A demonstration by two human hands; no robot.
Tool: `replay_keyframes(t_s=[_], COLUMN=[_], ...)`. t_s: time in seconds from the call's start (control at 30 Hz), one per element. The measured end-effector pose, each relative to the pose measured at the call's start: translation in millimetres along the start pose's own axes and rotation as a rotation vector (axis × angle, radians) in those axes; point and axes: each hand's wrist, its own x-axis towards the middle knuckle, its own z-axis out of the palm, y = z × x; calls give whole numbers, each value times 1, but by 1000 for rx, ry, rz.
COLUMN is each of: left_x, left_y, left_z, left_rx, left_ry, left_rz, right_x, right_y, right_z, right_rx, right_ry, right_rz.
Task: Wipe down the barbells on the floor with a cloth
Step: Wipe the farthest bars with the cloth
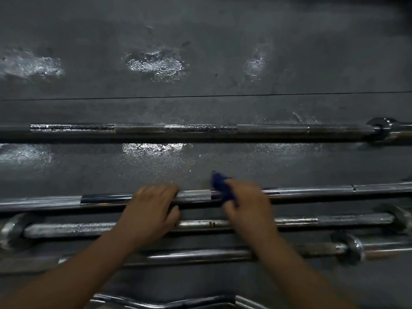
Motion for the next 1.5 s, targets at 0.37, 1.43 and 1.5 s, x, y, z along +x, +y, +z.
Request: replay_keyframes(t_s=[0.37,1.43,1.5], left_x=[13,44,31], left_y=[8,22,29], left_z=[3,-29,-30], left_rx=[107,247,239], left_ry=[5,-127,-124], left_rz=[-21,-96,-87], right_x=[0,28,18], right_y=[-66,7,6], right_z=[41,-9,-17], right_rx=[30,39,59], right_ry=[-37,-43,-52], right_rz=[-144,-3,-19])
